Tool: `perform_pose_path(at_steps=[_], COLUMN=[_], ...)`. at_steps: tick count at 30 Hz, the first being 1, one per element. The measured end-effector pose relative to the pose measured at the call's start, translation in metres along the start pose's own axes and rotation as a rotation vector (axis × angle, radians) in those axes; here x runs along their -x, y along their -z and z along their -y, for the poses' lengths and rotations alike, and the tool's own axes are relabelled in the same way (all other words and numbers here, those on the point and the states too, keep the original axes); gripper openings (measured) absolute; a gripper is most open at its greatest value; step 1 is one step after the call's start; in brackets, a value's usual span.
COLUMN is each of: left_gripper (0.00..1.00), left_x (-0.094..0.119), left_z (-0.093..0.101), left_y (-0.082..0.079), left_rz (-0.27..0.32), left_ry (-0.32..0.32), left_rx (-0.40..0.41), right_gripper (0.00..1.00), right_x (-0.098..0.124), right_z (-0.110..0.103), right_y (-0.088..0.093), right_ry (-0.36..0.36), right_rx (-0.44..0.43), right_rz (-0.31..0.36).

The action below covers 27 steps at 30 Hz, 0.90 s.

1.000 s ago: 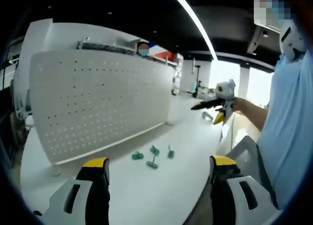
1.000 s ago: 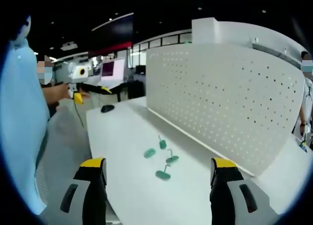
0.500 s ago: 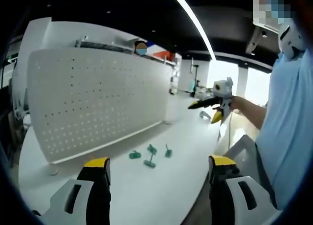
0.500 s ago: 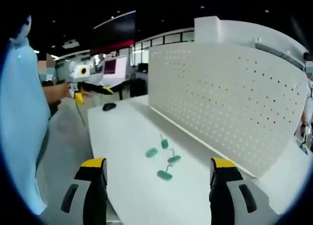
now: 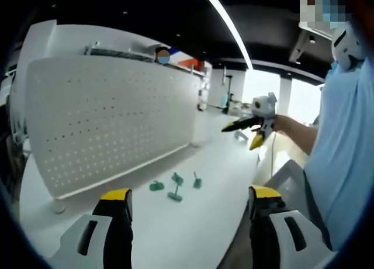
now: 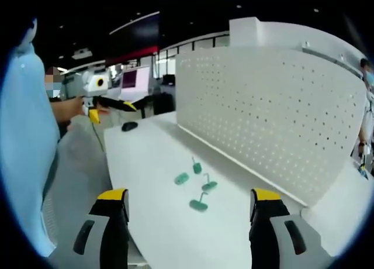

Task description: Insert the hook assembly into the mounting plate slot until the hook locks in place.

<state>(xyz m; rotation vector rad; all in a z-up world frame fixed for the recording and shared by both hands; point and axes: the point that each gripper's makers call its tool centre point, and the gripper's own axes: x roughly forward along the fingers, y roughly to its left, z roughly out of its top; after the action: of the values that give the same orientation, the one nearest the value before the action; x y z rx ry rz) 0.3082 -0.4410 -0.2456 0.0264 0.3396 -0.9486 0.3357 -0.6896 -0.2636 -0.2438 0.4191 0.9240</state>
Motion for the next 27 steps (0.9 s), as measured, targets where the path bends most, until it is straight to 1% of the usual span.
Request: perform_pose_path(at_steps=[6,10,12,16,19,25,27], left_gripper=[0.83,0.82,0.82,0.82,0.81,0.81,0.81], left_x=[-0.005,-0.007,-0.008,-0.008,-0.008,-0.007,-0.006], left_z=[0.002,0.003,0.004,0.004,0.004,0.007,0.008], left_y=[0.002,0.001,0.0,-0.001,-0.001,0.002,0.004], left_rz=[-0.016,-0.019,-0.022,-0.02,-0.018,-0.019,-0.021], left_ry=[0.019,0.028,0.032,0.034,0.034,0.032,0.03], left_rx=[-0.002,-0.007,-0.011,-0.014,-0.014,-0.013,-0.01], right_gripper=[0.85,0.85,0.83,0.79,0.76,0.71,0.67], right_x=[0.0,-0.005,-0.01,-0.024,-0.036,-0.052,-0.057], right_z=[0.0,-0.002,-0.005,-0.019,-0.032,-0.041,-0.041], right_y=[0.006,0.01,0.011,0.01,0.013,0.014,0.014], right_ry=[0.002,-0.007,-0.017,-0.055,-0.086,-0.12,-0.126], right_rx=[-0.014,-0.024,-0.03,-0.046,-0.055,-0.071,-0.074], right_rz=[-0.005,-0.007,-0.005,0.006,-0.003,-0.004,-0.006])
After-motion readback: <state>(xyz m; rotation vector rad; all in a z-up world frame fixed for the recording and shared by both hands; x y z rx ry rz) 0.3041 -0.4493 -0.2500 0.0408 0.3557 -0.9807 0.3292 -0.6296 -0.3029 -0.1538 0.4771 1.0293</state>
